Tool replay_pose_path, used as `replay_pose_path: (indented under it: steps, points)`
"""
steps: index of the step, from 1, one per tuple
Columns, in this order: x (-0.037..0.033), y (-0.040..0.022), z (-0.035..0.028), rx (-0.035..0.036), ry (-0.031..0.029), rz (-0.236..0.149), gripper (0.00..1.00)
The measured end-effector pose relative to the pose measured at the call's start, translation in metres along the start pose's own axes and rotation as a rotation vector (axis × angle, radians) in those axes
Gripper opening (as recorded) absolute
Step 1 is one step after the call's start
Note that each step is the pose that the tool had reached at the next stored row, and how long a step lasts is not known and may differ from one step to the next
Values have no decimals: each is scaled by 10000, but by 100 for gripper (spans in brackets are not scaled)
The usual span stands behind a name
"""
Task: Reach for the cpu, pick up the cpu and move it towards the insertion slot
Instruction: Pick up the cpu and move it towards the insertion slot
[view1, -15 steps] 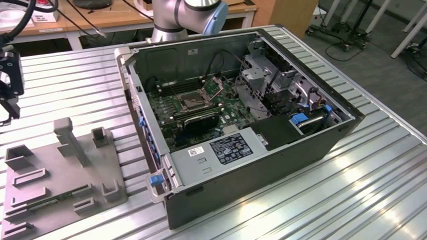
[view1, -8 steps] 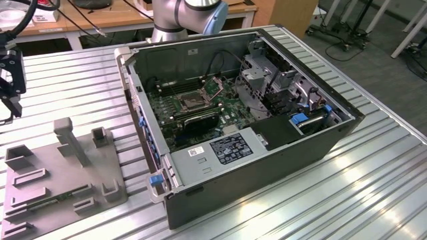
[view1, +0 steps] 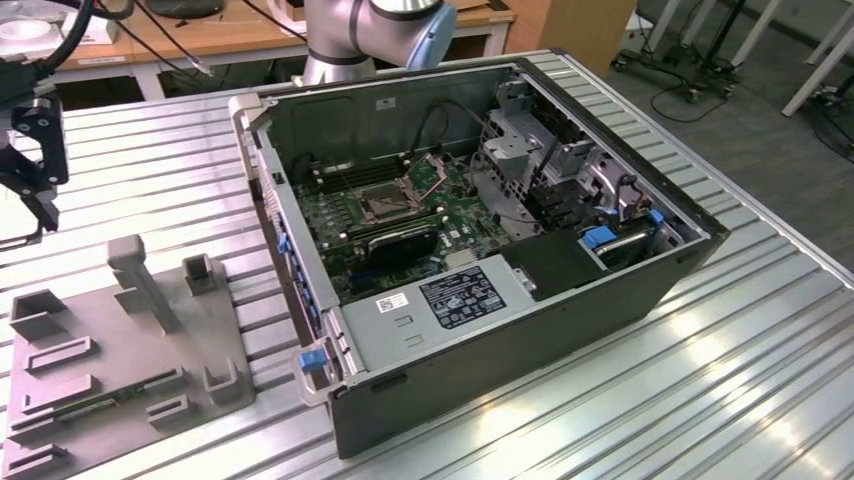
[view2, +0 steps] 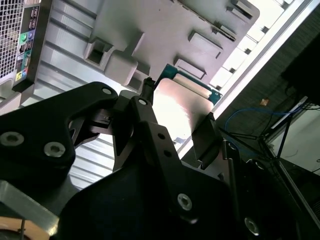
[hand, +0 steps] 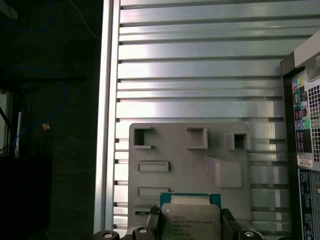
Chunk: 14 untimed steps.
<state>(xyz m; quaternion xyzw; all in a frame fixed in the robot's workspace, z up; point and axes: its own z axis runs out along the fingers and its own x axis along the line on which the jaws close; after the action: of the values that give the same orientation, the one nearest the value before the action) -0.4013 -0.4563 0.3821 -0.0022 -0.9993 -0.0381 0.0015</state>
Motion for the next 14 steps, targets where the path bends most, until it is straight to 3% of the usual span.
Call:
replay_pose_path:
  steps: [14]
  points:
    - [-157,1,0,0,0,6,55]
